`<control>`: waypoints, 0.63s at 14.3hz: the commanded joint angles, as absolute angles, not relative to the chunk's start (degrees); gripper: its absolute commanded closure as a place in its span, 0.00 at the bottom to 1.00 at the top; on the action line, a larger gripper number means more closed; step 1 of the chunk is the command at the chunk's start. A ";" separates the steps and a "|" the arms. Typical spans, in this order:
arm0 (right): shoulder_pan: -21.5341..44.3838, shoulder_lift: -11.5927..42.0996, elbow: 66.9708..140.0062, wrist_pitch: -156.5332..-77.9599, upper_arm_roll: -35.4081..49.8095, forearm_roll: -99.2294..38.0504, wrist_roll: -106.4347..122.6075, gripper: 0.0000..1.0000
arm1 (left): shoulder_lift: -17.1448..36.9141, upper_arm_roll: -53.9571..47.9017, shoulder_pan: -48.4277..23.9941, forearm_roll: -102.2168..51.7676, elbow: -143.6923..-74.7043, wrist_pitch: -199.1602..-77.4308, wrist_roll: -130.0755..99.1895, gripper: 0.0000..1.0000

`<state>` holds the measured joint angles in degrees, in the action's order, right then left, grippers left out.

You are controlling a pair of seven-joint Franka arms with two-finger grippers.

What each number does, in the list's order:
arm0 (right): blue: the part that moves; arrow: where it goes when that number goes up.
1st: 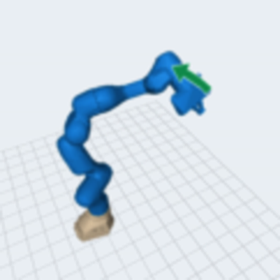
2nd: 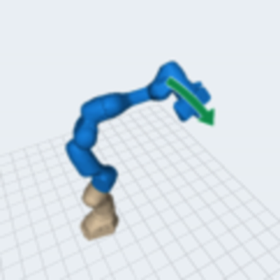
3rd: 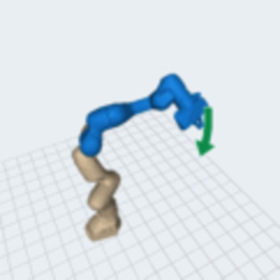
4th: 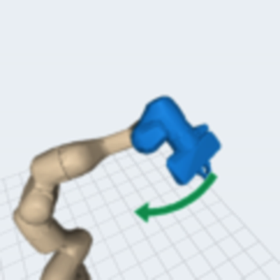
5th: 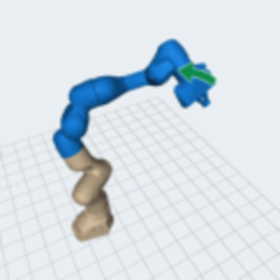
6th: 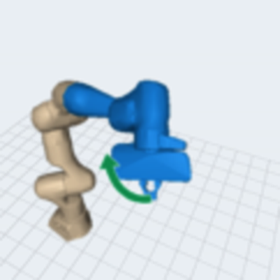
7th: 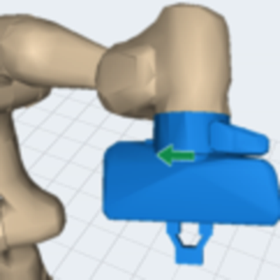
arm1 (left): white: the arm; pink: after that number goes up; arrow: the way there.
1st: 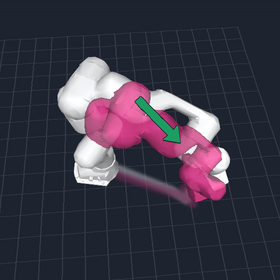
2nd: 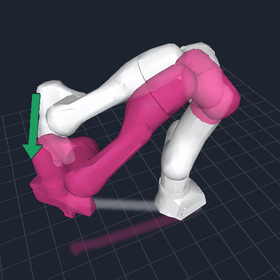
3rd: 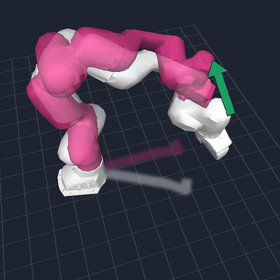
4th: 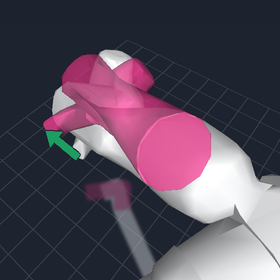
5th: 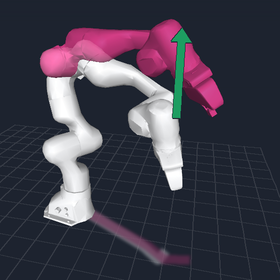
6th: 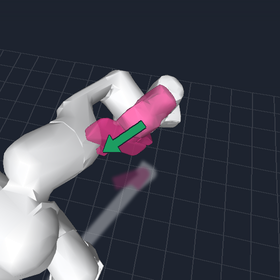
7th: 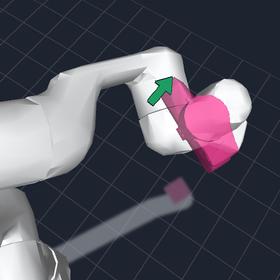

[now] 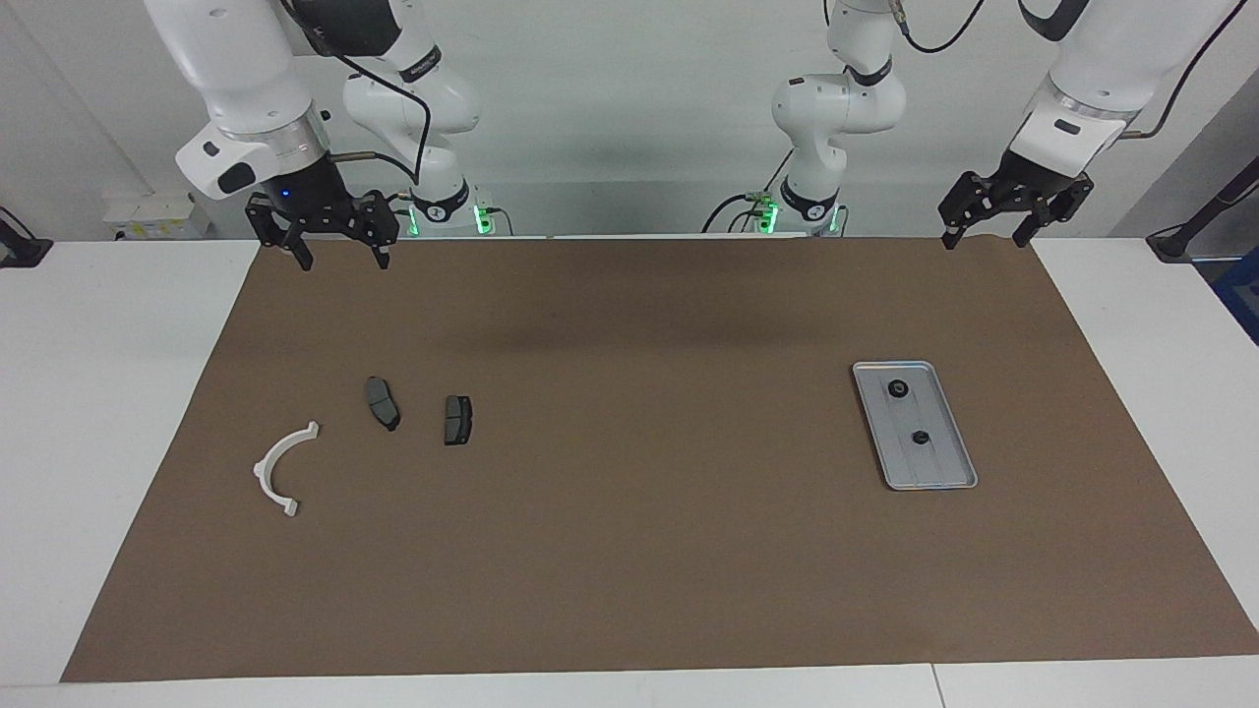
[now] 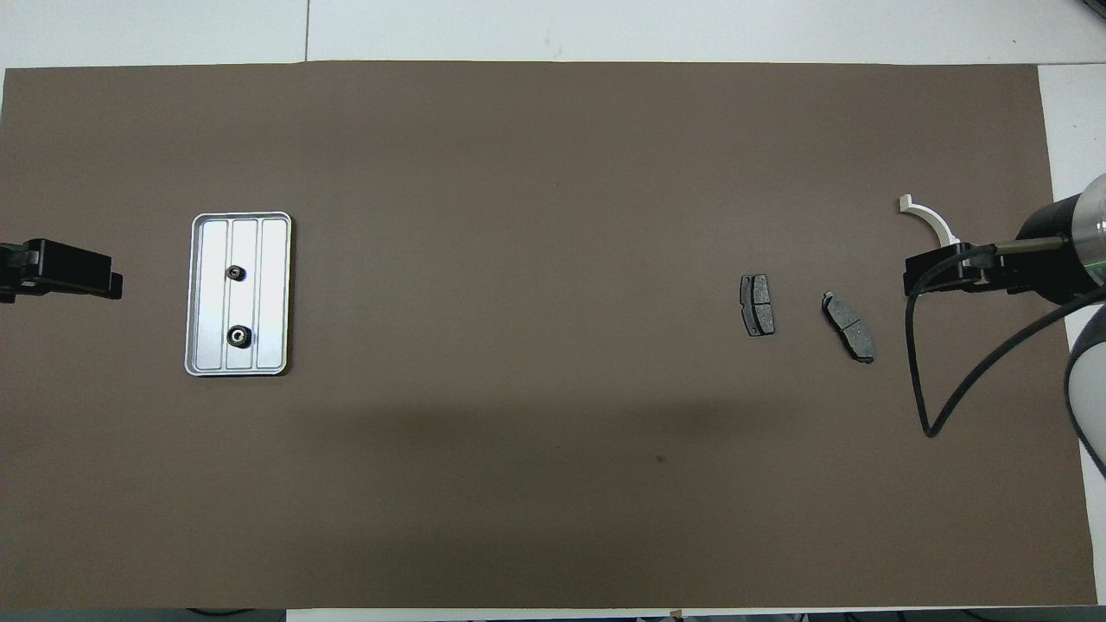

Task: Place bearing gear from tray to pile
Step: 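Reach into the silver tray and grasp a dark bearing with the left gripper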

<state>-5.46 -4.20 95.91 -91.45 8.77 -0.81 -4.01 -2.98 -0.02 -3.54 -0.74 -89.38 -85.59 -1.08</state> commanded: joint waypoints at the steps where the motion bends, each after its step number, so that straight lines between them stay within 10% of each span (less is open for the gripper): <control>1: -6.50 -4.75 96.33 -92.46 9.23 -2.37 -2.90 0.00 | -3.34 0.44 -4.30 -1.05 -88.86 -84.82 -0.44 0.00; 5: -6.50 -4.75 96.33 -92.55 9.23 -2.37 -2.90 0.00 | -4.56 0.61 -3.96 -1.05 -91.74 -86.47 -0.35 0.00; 9: -6.50 -4.75 96.33 -92.55 9.23 -2.37 -3.16 0.00 | -7.30 1.14 -2.73 -0.97 -109.64 -103.84 1.22 0.00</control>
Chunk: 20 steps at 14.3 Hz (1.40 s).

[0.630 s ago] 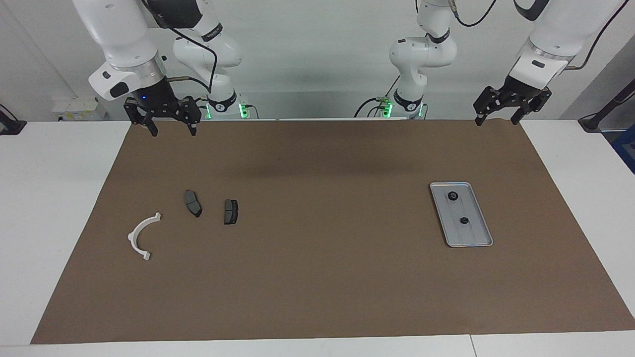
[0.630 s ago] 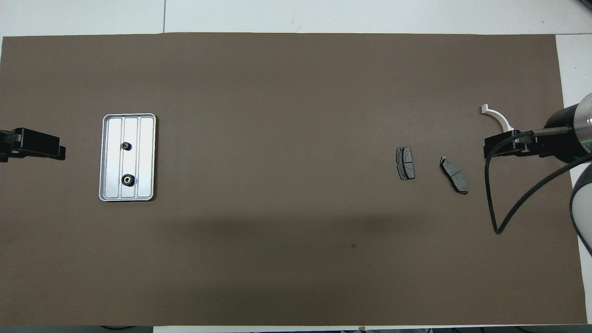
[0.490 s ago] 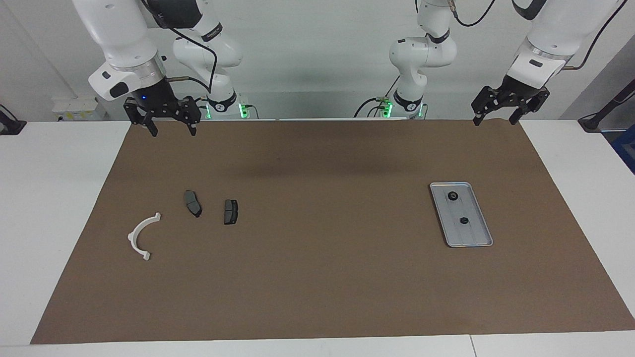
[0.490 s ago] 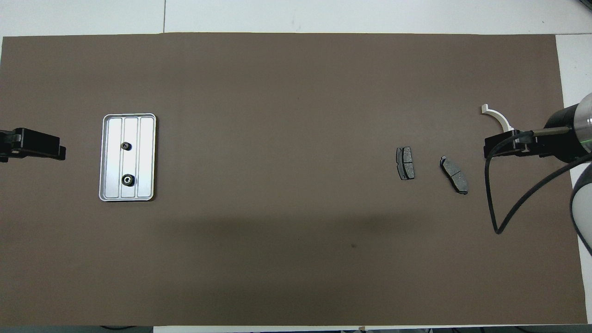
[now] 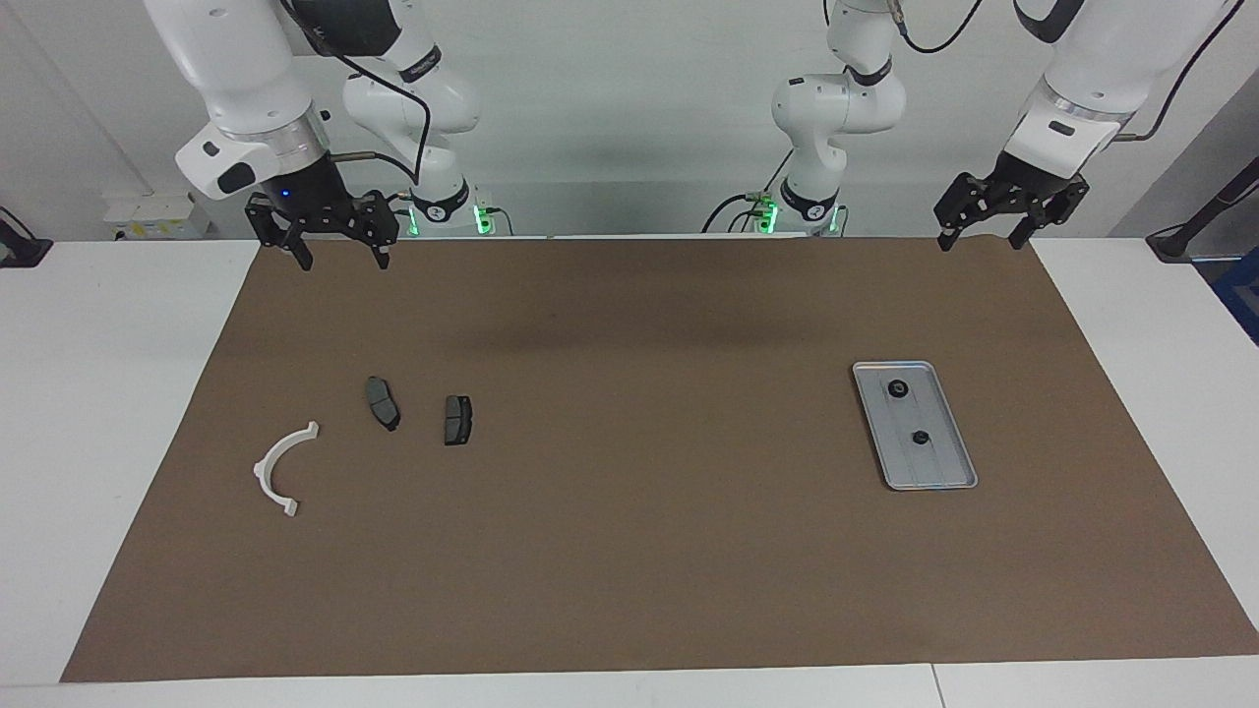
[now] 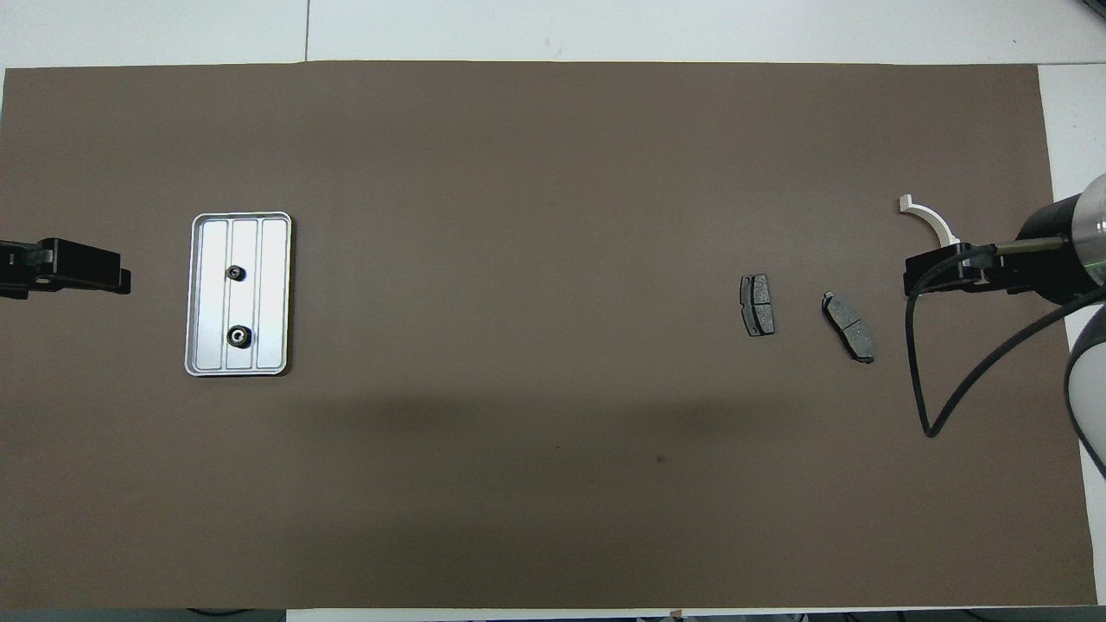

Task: Place bearing gear from tray to pile
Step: 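Reach into the silver tray and grasp a dark bearing with the left gripper, then carry the bearing to the table center with the left gripper while the right gripper approaches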

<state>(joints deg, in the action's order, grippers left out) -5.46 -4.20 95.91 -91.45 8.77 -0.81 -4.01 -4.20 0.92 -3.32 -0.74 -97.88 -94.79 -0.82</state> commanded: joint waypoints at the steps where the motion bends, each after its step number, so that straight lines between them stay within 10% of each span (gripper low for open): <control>1: -6.50 -4.75 96.33 -92.55 9.23 -2.37 -3.16 0.00 | -6.60 1.14 -1.33 -0.97 -112.47 -107.71 3.75 0.00; 13: -5.10 -4.92 98.78 -92.98 9.40 -2.46 -3.51 0.00 | 2.19 1.14 0.00 -0.97 -130.51 -133.32 5.97 0.00; 20: -0.36 -3.87 110.20 -107.37 9.40 -2.46 -6.58 0.00 | 5.71 1.14 -0.44 -0.97 -131.48 -137.28 6.33 0.00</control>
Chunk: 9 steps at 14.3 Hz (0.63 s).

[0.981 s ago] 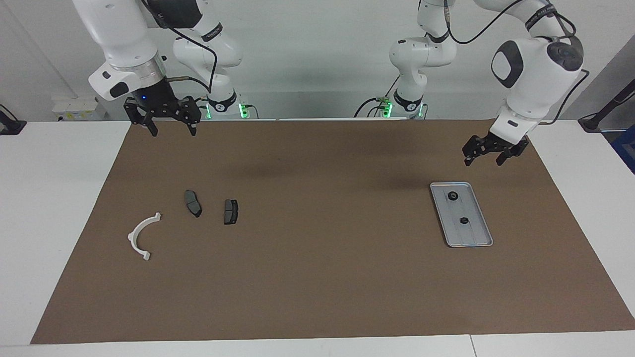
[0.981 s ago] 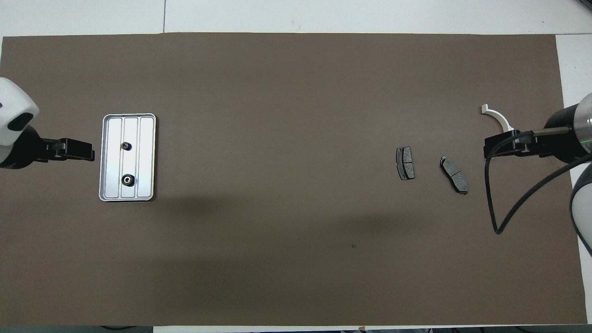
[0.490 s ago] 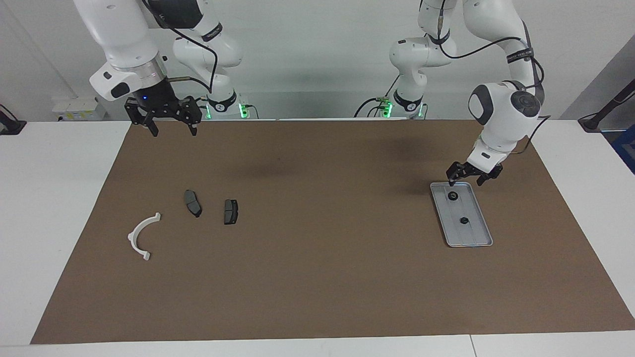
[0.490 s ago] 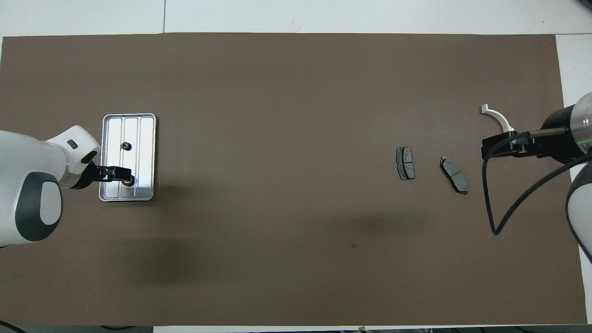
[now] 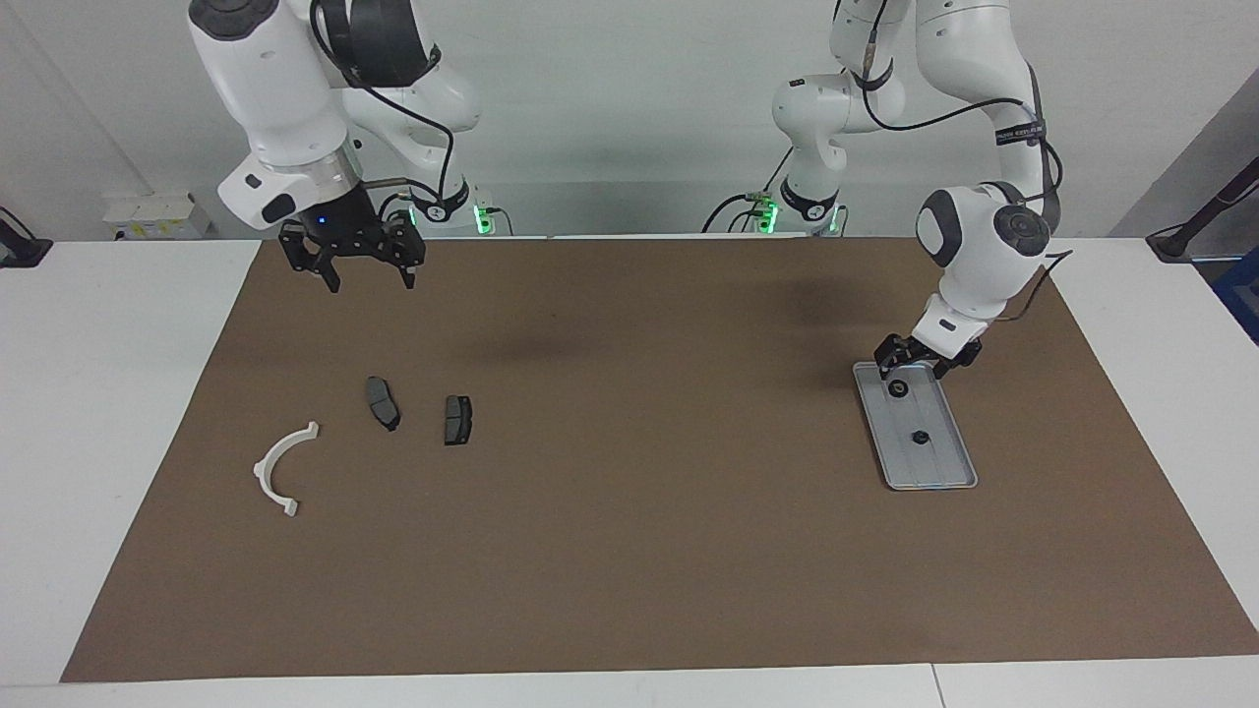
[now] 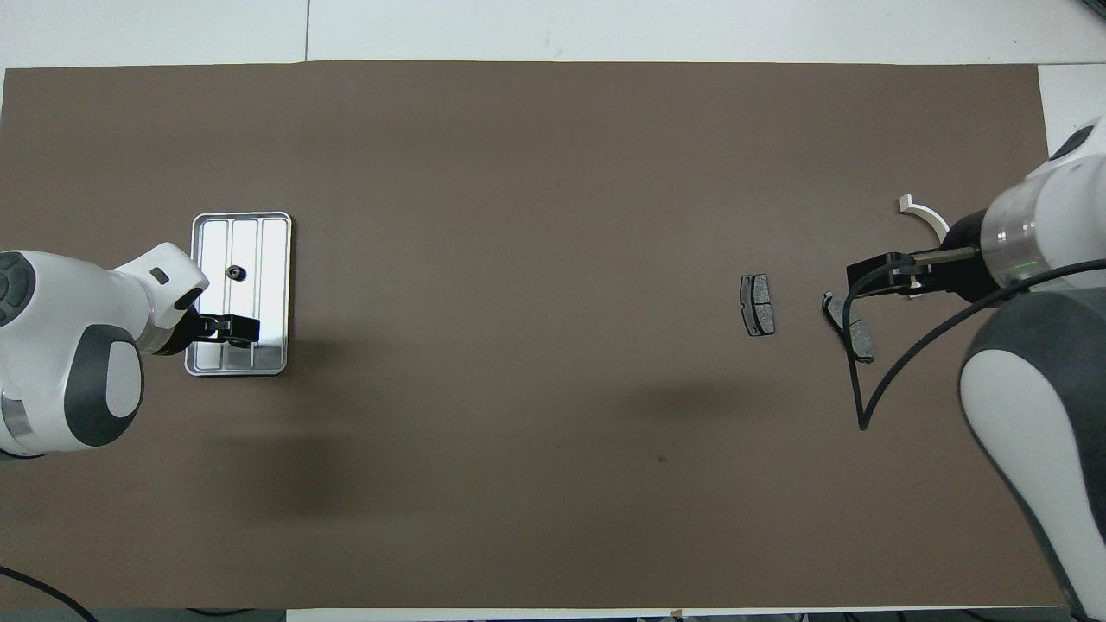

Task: Place bearing gear from tray to pile
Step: 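Carry the bearing to the table center with the left gripper while the right gripper approaches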

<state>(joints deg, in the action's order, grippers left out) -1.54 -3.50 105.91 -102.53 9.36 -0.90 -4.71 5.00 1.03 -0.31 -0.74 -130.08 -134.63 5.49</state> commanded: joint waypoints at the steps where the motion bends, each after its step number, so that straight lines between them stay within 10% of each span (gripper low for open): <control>1: 0.52 -2.74 111.78 -110.53 9.40 -2.46 -7.46 0.00 | 5.71 1.14 -0.53 -0.97 -131.57 -137.46 6.33 0.00; 6: 2.90 4.64 112.33 -120.31 9.40 -2.37 -12.04 0.00 | 6.68 1.14 -0.53 -0.97 -132.45 -138.69 6.42 0.01; 9: 3.43 6.94 112.24 -123.04 9.40 -2.29 -12.04 0.00 | 7.12 1.14 -0.70 -0.97 -132.45 -138.95 5.89 0.22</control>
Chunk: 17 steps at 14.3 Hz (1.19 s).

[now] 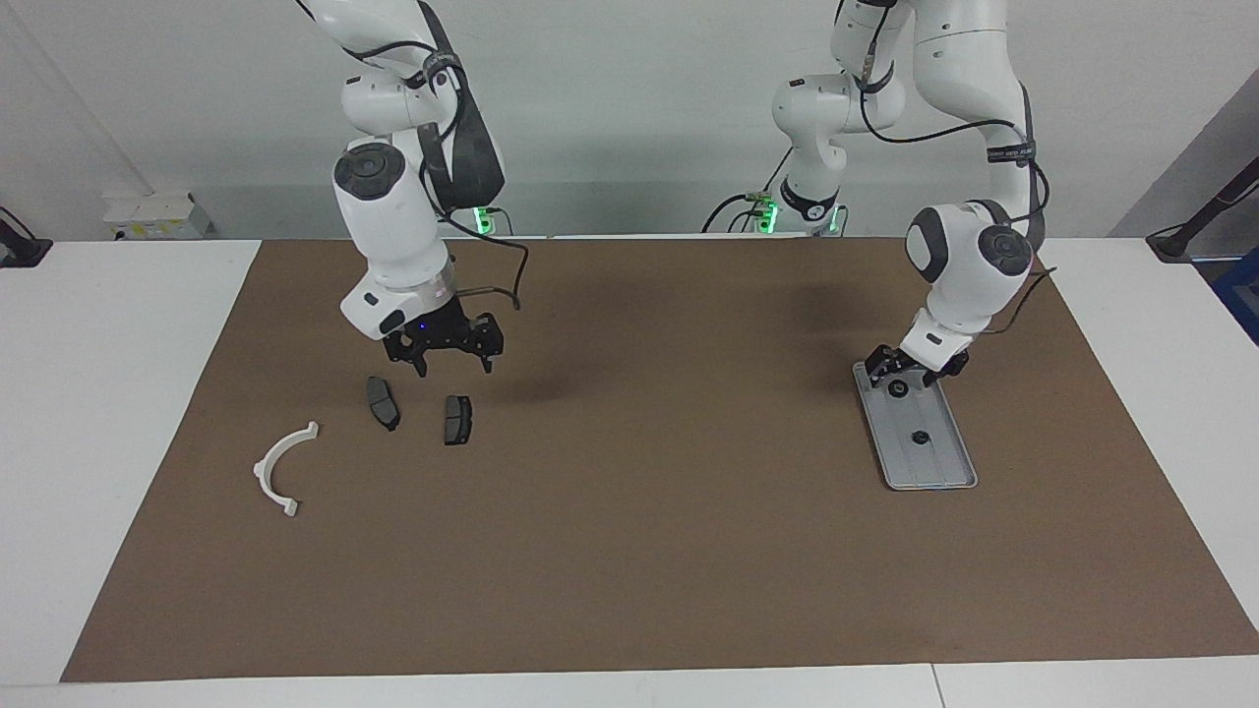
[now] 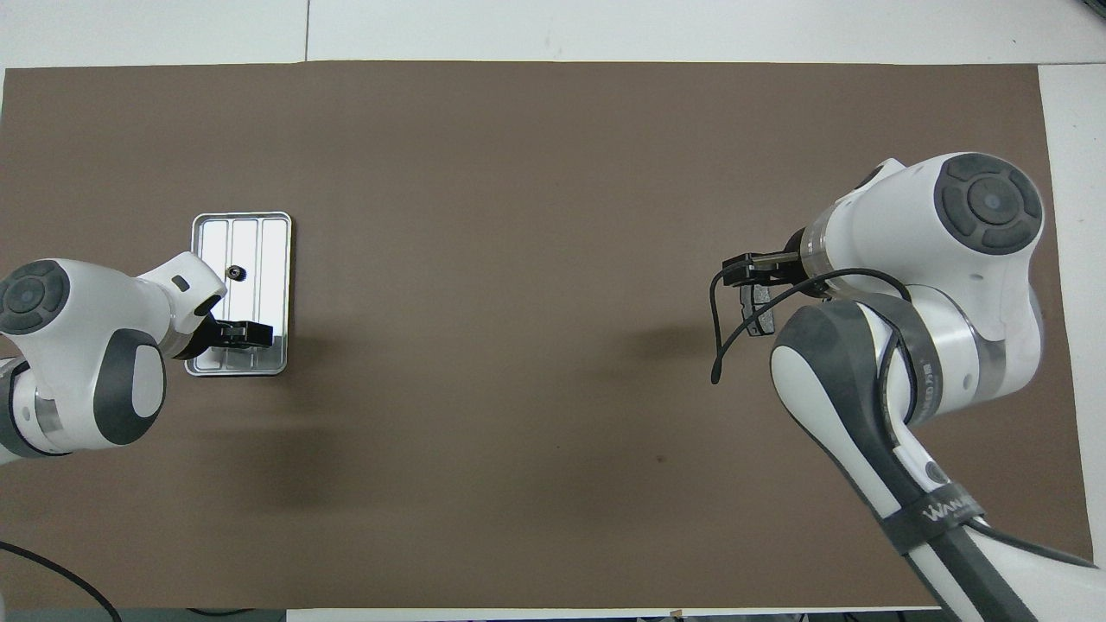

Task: Place bearing gear from tray to pile
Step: 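Carry the bearing to the table center with the left gripper while the right gripper approaches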

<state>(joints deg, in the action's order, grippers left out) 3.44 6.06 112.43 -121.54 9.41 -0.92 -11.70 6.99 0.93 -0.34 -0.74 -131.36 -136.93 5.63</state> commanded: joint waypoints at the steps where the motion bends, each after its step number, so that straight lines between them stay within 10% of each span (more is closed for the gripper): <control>1: 3.43 7.38 112.24 -123.31 9.40 -2.29 -12.04 0.00 | 7.12 1.06 -0.79 -0.97 -132.36 -138.69 5.63 0.56; 2: 3.34 7.56 112.24 -123.31 9.40 -2.29 -12.04 0.00 | 7.12 1.05 -0.79 -0.97 -132.28 -138.52 5.54 0.92; 3: 2.99 7.65 112.24 -123.22 9.40 -2.20 -12.04 0.00 | 7.12 1.05 -0.79 -1.05 -132.01 -138.17 5.54 1.00; 10: 1.93 7.65 112.15 -123.22 9.32 -2.11 -11.69 0.00 | 6.24 -0.08 -1.66 -4.11 -111.22 -112.71 1.96 1.00; 17: 1.32 7.56 112.50 -122.78 9.32 -1.93 -10.63 0.00 | 9.22 -0.35 -27.47 -4.40 -104.68 -114.78 -36.97 1.00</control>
